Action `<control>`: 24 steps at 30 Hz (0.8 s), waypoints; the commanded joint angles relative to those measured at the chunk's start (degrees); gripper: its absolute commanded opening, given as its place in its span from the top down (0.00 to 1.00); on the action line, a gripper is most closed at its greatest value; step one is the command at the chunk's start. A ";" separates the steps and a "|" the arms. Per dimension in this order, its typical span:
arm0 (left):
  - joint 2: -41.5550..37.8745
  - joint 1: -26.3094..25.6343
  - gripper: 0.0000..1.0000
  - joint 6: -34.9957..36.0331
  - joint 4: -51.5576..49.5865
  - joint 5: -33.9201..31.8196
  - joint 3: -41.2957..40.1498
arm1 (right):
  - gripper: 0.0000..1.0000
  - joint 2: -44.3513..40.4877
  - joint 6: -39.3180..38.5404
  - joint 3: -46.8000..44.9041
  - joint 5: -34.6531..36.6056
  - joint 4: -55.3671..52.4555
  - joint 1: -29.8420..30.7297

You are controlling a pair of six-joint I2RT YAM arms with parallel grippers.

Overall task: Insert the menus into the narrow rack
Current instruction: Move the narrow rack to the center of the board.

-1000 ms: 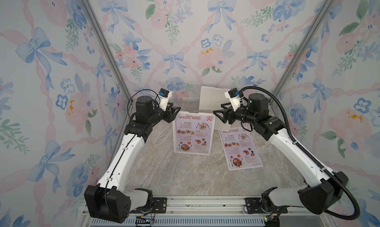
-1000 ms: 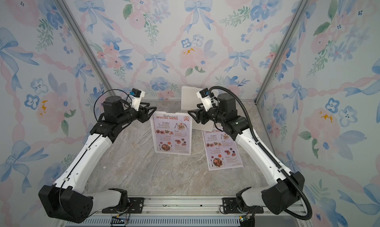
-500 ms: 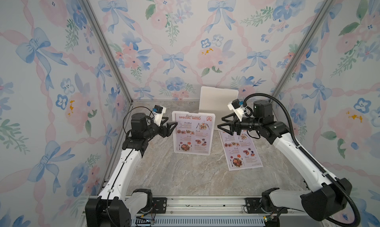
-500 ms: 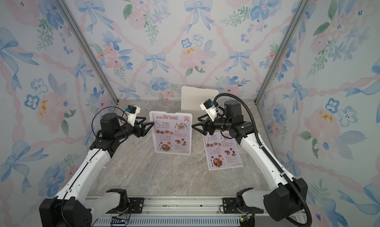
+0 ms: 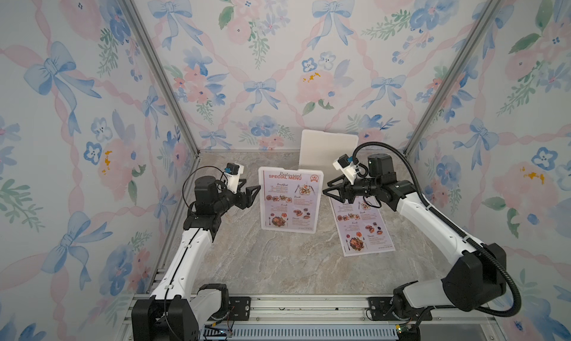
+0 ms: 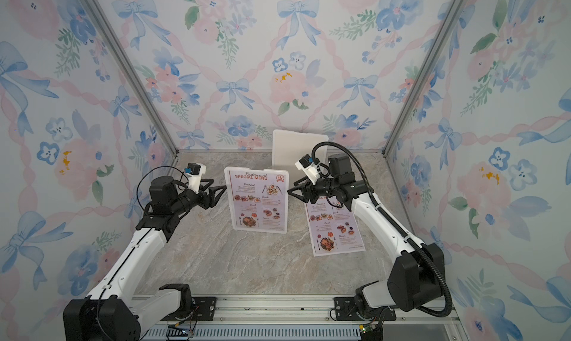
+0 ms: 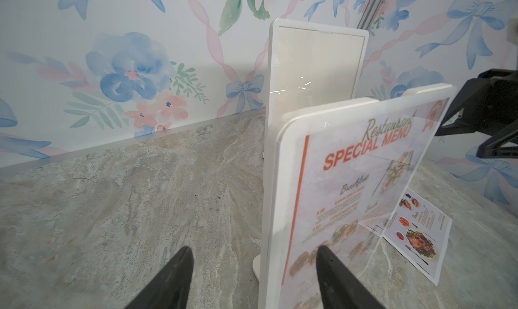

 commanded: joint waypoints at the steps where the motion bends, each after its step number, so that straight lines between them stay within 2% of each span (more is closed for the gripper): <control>1: -2.38 0.34 0.28 -2.90 1.34 -2.77 -0.53 | 0.51 2.23 4.74 -1.43 5.15 7.85 2.41; 6: -3.65 0.72 0.29 -4.05 1.32 -3.62 -0.79 | 0.59 4.75 6.95 -1.23 8.33 11.30 4.58; 10: -5.74 1.53 0.30 -4.08 1.35 -3.94 -1.16 | 0.84 5.34 7.15 -1.71 9.06 14.16 6.33; 12: -6.26 1.81 0.31 -4.30 1.34 -3.52 -0.81 | 0.90 6.10 7.30 -1.93 8.78 16.35 7.21; 17: -6.35 2.01 0.31 -4.98 1.36 -3.77 0.63 | 0.92 10.73 7.39 0.50 8.22 21.96 9.91; 24: -4.90 2.09 0.31 -5.19 2.03 -2.47 1.52 | 0.95 25.05 8.39 13.20 2.22 27.33 12.32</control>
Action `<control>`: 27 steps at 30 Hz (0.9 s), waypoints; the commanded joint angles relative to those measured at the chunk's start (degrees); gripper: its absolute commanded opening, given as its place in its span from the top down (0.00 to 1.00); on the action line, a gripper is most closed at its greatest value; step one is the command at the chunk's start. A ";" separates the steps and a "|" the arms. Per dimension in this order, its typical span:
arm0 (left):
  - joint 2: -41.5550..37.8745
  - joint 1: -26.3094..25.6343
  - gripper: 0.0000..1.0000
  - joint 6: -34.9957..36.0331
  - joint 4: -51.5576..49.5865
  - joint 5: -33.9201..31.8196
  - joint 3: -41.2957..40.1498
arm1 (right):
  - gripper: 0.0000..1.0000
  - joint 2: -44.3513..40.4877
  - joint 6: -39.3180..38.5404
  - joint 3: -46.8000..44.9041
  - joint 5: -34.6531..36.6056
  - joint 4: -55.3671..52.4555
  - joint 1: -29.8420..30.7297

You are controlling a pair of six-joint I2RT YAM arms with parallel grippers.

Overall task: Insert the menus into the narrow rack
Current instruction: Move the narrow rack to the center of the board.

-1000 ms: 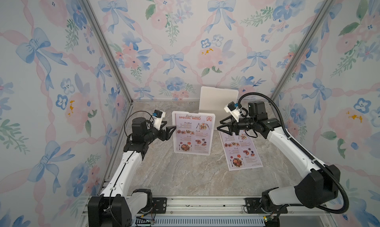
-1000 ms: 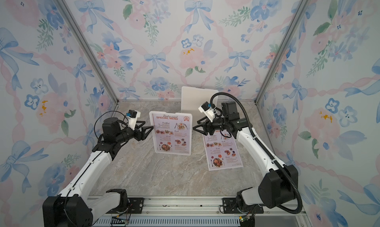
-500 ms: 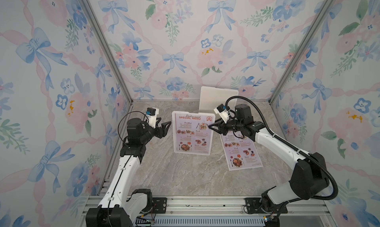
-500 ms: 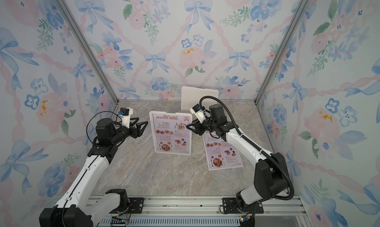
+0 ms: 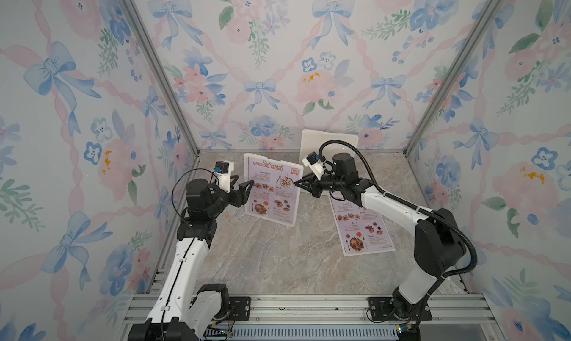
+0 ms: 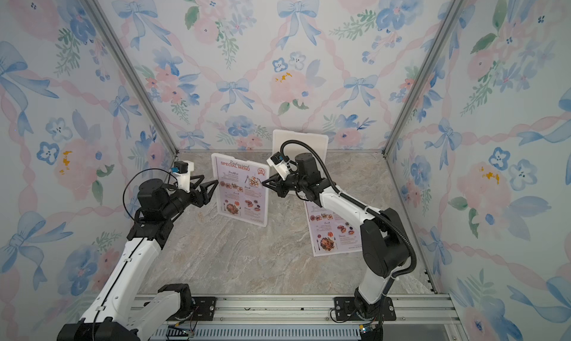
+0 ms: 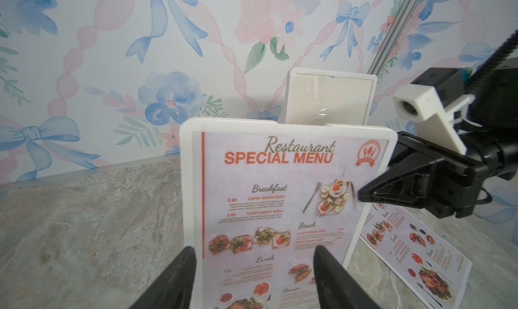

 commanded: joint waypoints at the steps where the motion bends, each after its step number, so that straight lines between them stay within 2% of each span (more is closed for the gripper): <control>1: 0.76 0.52 0.31 -0.86 1.54 1.09 1.15 | 0.95 6.55 0.19 6.48 -2.21 3.79 1.91; 4: 0.83 0.70 0.31 0.07 1.71 1.35 0.95 | 0.95 12.73 -1.30 15.15 -1.51 0.05 4.16; 13: 1.36 2.57 0.31 -0.15 2.15 3.21 1.21 | 0.94 29.21 0.79 38.15 0.62 -6.28 8.08; 14: 1.62 2.58 0.31 -0.25 2.20 3.49 1.22 | 0.91 30.29 0.87 40.50 0.62 -7.65 8.11; 15: 1.82 2.65 0.31 -0.30 2.20 3.63 1.36 | 0.84 31.18 0.80 42.32 0.85 -9.10 8.12; 16: 1.96 2.59 0.31 -0.24 2.20 3.75 1.30 | 0.72 31.56 0.68 43.57 0.83 -10.11 8.11; 17: 2.07 2.57 0.31 0.18 2.28 4.28 1.22 | 0.56 31.56 0.65 44.13 0.94 -10.64 8.11; 18: 2.00 2.62 0.31 0.73 2.20 4.69 1.21 | 0.47 30.89 0.50 43.87 1.30 -10.74 8.02; 20: 1.85 2.58 0.31 1.55 2.23 4.99 1.30 | 0.34 28.21 0.06 41.89 2.74 -10.49 7.73; 23: 1.77 1.83 0.28 3.45 2.37 8.28 1.83 | 0.25 20.24 0.00 34.93 5.94 -11.60 6.04; 25: 2.12 -2.33 0.28 6.18 2.42 10.33 2.73 | 0.21 12.06 1.63 25.85 7.13 -8.75 3.81; 27: 2.83 -10.75 0.26 9.33 2.37 4.08 3.86 | 0.20 2.03 3.29 14.27 8.74 -5.87 0.67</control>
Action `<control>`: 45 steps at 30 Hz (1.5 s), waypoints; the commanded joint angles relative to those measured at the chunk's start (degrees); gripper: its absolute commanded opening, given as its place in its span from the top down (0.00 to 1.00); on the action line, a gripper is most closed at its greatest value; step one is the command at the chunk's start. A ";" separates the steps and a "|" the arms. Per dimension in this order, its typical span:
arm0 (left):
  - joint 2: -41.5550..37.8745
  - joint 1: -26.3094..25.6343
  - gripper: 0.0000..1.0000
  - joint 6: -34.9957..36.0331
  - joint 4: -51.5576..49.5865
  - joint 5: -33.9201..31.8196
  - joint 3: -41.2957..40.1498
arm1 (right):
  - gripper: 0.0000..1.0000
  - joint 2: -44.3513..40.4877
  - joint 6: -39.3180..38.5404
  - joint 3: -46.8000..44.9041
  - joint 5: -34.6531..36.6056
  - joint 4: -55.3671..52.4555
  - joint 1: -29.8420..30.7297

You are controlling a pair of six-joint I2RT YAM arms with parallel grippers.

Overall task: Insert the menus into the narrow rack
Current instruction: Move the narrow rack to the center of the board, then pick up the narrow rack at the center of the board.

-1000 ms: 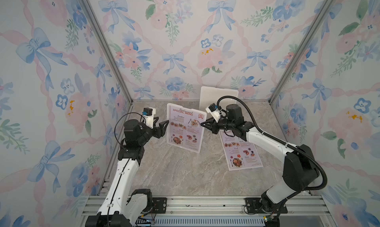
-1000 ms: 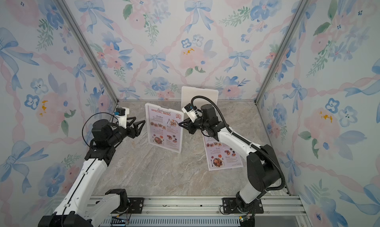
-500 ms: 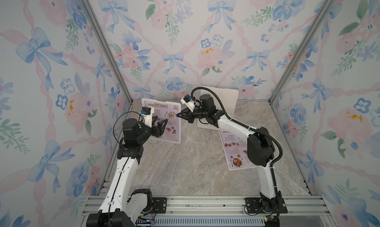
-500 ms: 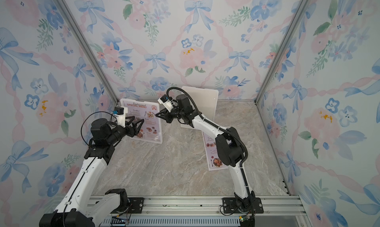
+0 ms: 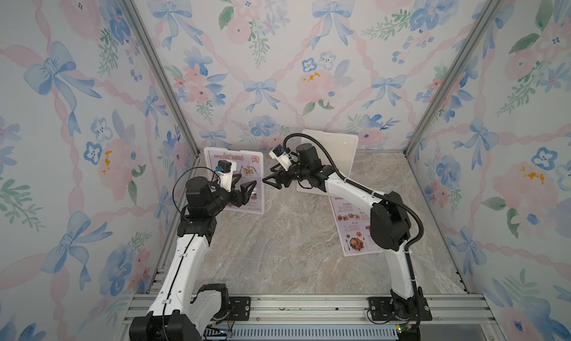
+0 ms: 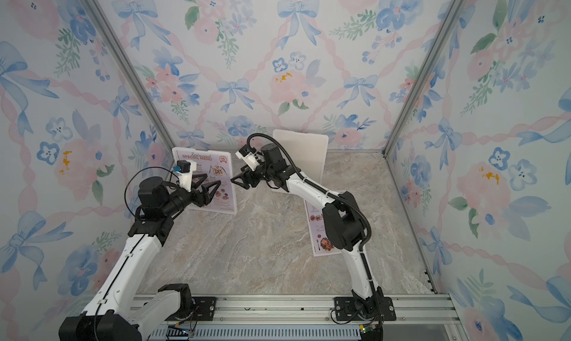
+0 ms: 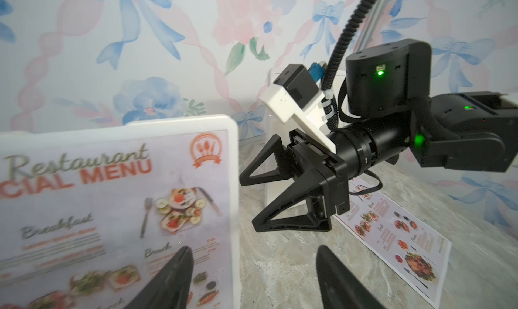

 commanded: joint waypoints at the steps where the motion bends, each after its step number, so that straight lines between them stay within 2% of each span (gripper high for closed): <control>1: 1.56 -10.41 0.25 5.95 1.13 -4.01 3.49 | 0.20 -17.30 2.50 -11.51 3.84 3.00 -5.98; 3: 6.72 -16.17 0.25 5.23 1.13 -7.95 6.94 | 0.22 -26.67 4.59 -19.07 4.33 0.44 -10.94; 7: 18.31 -23.42 0.25 1.44 1.49 -12.85 15.71 | 0.26 -39.10 7.57 -28.89 1.61 -6.55 -24.18; 11: 28.12 -26.78 0.24 -1.31 2.84 -15.48 24.03 | 0.26 -42.85 6.90 -31.59 -0.92 -11.63 -35.41; 14: 32.91 -27.22 0.24 -5.08 4.22 -16.55 28.22 | 0.32 -39.68 4.14 -30.16 -4.26 -12.42 -39.04; 19: 34.37 -26.69 0.24 -9.44 11.10 -13.70 26.75 | 0.40 -29.74 0.82 -24.91 -8.73 -10.72 -39.53; 24: 33.20 -25.65 0.24 -7.91 12.77 -9.24 23.82 | 0.38 -21.06 0.57 -21.63 -11.20 -5.00 -39.47; 28: 31.89 -24.06 0.25 -7.63 12.99 -6.34 21.24 | 0.40 -14.65 -2.47 -17.32 -14.76 -4.83 -39.38; 30: 31.15 -23.18 0.25 -7.79 13.12 -5.40 20.06 | 0.44 -12.22 -3.75 -16.07 -16.53 -3.66 -39.26; 33: 30.17 -22.24 0.25 -7.44 13.24 -3.55 18.57 | 0.57 -8.99 -3.34 -14.80 -19.42 -0.13 -39.31; 38: 29.15 -21.58 0.25 -5.04 13.21 1.00 16.94 | 0.65 -4.44 0.17 -13.17 -24.50 7.84 -39.03; 42: 27.68 -20.16 0.27 -6.54 13.48 -2.86 15.18 | 0.73 -1.98 2.53 -11.68 -27.03 11.84 -38.70; 45: 25.82 -20.90 0.28 -8.05 14.52 -11.51 13.57 | 0.76 -0.91 2.58 -10.56 -27.21 11.90 -38.03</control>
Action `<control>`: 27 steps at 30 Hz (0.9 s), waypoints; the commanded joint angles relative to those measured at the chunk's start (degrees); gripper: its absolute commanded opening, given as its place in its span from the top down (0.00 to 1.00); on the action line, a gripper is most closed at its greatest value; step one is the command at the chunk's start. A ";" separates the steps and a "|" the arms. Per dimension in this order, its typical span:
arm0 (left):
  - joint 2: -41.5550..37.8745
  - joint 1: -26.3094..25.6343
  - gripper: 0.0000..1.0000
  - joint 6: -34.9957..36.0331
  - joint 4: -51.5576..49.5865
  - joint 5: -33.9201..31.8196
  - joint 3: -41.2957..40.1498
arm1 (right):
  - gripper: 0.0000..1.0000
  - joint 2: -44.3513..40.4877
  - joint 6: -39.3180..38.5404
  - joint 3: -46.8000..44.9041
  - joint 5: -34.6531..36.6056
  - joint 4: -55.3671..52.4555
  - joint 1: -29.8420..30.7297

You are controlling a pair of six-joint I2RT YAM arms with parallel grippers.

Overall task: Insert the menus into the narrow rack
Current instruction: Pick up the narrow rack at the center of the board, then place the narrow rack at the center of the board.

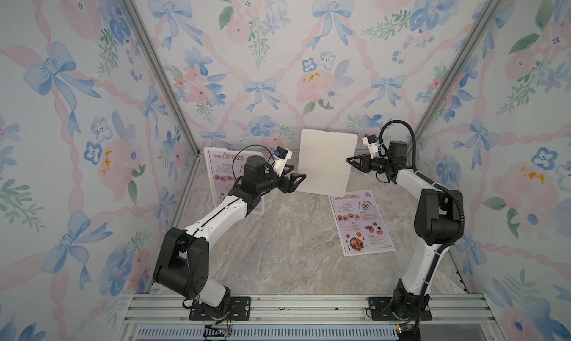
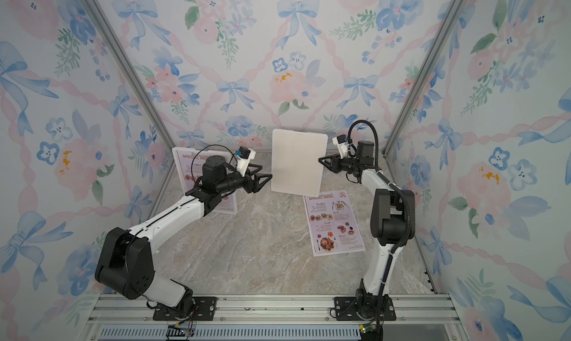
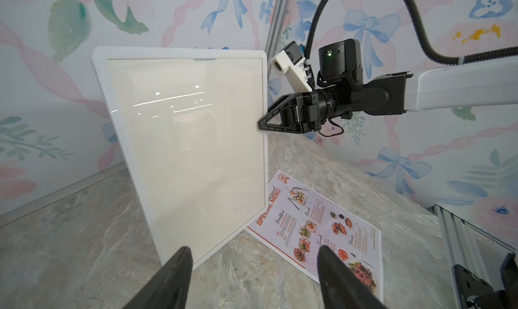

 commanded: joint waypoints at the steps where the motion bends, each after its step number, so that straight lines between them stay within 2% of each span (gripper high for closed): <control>1: -2.73 -0.76 0.28 -1.27 2.38 -8.78 -1.72 | 0.77 1.16 1.26 2.74 -3.03 4.00 1.29; 4: -3.35 -3.17 0.27 -0.11 2.35 -15.43 -2.16 | 0.85 1.92 1.33 3.32 -2.95 4.01 1.91; 9: -4.44 -3.44 0.27 -0.29 2.42 -17.01 -2.95 | 1.00 0.59 2.56 1.07 -3.76 6.80 2.25; 14: -7.98 -2.63 0.27 -0.50 2.42 -16.04 -4.09 | 1.00 -3.41 4.56 -4.31 -4.24 10.23 3.03; 19: -12.58 -0.90 0.27 -0.80 2.30 -14.50 -5.72 | 1.00 -11.35 5.63 -13.32 -4.03 12.68 4.90; 22: -14.72 0.87 0.27 -1.41 1.78 -12.31 -6.78 | 1.00 -17.60 2.43 -17.68 -3.80 7.93 6.61; 27: -17.55 3.68 0.27 -1.16 -1.32 -10.30 -7.49 | 1.00 -28.02 -8.71 -20.90 -1.70 -11.11 11.48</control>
